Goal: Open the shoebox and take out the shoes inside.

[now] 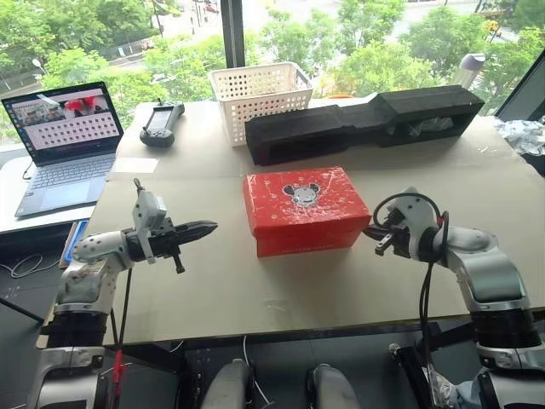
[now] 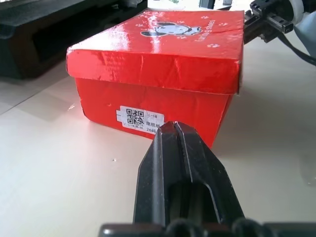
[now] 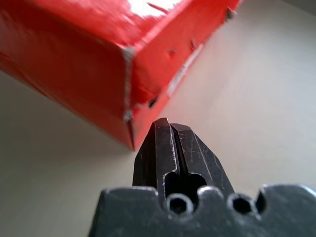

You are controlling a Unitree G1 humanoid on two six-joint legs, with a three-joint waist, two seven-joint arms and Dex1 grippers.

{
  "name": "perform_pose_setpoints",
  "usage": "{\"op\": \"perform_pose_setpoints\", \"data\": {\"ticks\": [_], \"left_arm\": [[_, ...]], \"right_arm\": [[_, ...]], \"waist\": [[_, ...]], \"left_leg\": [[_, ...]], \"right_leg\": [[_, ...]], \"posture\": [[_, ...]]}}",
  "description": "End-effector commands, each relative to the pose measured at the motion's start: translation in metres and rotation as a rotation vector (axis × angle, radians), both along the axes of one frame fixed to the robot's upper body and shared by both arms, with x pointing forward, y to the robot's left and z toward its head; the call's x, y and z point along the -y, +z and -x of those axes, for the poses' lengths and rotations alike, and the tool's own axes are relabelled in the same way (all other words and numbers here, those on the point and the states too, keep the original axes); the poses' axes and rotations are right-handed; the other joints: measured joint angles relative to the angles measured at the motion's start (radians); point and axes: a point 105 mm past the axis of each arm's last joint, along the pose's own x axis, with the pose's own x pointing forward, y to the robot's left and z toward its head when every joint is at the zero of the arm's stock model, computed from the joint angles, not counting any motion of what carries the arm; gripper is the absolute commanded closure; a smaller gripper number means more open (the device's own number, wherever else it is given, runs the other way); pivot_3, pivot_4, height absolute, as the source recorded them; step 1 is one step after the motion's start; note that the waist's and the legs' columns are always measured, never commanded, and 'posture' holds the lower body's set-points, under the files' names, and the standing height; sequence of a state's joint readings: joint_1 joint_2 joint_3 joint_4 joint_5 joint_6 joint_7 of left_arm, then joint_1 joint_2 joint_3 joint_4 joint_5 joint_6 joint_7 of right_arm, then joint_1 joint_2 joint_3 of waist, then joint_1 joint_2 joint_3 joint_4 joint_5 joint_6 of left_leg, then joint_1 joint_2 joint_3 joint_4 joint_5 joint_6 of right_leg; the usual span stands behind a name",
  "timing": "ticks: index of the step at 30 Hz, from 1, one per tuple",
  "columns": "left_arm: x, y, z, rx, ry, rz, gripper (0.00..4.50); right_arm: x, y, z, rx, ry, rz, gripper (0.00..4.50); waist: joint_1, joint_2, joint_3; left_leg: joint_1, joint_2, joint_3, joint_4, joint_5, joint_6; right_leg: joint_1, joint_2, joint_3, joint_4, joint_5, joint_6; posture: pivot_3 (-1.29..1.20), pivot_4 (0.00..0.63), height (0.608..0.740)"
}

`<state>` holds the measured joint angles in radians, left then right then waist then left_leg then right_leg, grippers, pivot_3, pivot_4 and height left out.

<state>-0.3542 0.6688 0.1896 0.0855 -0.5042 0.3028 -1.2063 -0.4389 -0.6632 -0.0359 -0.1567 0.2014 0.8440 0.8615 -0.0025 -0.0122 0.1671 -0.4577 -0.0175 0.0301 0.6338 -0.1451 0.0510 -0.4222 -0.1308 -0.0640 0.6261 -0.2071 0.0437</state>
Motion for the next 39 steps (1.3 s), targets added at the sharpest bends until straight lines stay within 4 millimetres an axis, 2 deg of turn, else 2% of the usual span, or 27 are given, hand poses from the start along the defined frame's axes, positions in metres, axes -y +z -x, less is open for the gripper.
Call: {"op": "perform_pose_setpoints", "data": {"ticks": [1, 6, 13, 22, 25, 31, 34, 39], "left_arm": [[-0.009, 0.019, 0.012, 0.042, 0.020, 0.016, 4.50], [-0.010, 0.020, 0.025, 0.038, 0.031, 0.011, 4.50], [-0.003, 0.016, 0.035, 0.022, 0.045, 0.033, 4.50], [-0.004, 0.016, 0.036, 0.019, 0.053, 0.017, 4.50], [-0.003, 0.015, 0.035, 0.016, 0.052, 0.012, 4.50], [-0.001, 0.013, 0.032, 0.012, 0.046, 0.007, 4.50], [0.001, 0.013, 0.031, 0.011, 0.040, 0.003, 4.50], [0.003, 0.012, 0.030, 0.010, 0.034, 0.001, 4.50]], "right_arm": [[-0.024, 0.004, 0.024, -0.117, 0.116, -0.082, 4.43], [-0.046, -0.011, 0.051, -0.224, 0.250, -0.038, 4.43], [-0.063, -0.028, 0.060, -0.273, 0.238, -0.041, 4.43], [-0.106, -0.026, 0.035, -0.198, 0.046, -0.174, 4.43], [-0.103, -0.012, 0.018, -0.128, -0.071, -0.253, 4.43], [-0.072, 0.013, -0.007, 0.014, -0.237, -0.279, 4.43], [-0.064, 0.023, -0.013, 0.046, -0.270, -0.308, 4.43], [-0.066, 0.028, -0.014, 0.064, -0.263, -0.309, 4.43]], "waist": [[0.001, 0.000, 0.000], [0.005, 0.000, 0.000], [0.012, 0.000, 0.000], [0.011, 0.000, 0.000], [0.014, 0.000, 0.000], [0.015, 0.000, 0.000], [0.013, 0.000, 0.000], [0.006, 0.000, 0.000]], "left_leg": [[0.000, 0.000, 0.000, 0.000, 0.000, 0.000], [0.000, 0.000, 0.000, -0.001, -0.001, 0.000], [0.000, 0.000, 0.000, -0.001, -0.002, -0.002], [0.000, 0.000, 0.001, -0.001, -0.002, -0.002], [0.000, 0.000, 0.001, -0.001, -0.002, -0.002], [0.000, -0.001, 0.001, -0.001, -0.002, -0.002], [0.000, -0.001, 0.002, -0.001, -0.002, -0.002], [0.000, 0.000, 0.003, -0.002, -0.001, -0.001]], "right_leg": [[0.000, 0.000, 0.000, -0.001, 0.000, 0.000], [-0.001, -0.001, 0.000, -0.001, 0.000, -0.001], [-0.001, -0.002, 0.001, -0.002, -0.004, -0.005], [-0.002, 0.000, 0.002, -0.001, -0.003, -0.007], [-0.004, 0.000, 0.001, -0.002, -0.002, -0.005], [-0.004, 0.000, 0.001, -0.002, -0.001, -0.004], [-0.004, 0.000, 0.001, -0.002, -0.001, -0.004], [-0.003, 0.002, 0.002, 0.000, 0.000, -0.002]], "posture": [[0.00, 0.150, 0.732], [0.00, 0.150, 0.732], [0.00, 0.150, 0.732], [0.00, 0.150, 0.732], [0.00, 0.150, 0.732], [0.00, 0.150, 0.732], [0.00, 0.150, 0.732], [0.00, 0.150, 0.732]]}}
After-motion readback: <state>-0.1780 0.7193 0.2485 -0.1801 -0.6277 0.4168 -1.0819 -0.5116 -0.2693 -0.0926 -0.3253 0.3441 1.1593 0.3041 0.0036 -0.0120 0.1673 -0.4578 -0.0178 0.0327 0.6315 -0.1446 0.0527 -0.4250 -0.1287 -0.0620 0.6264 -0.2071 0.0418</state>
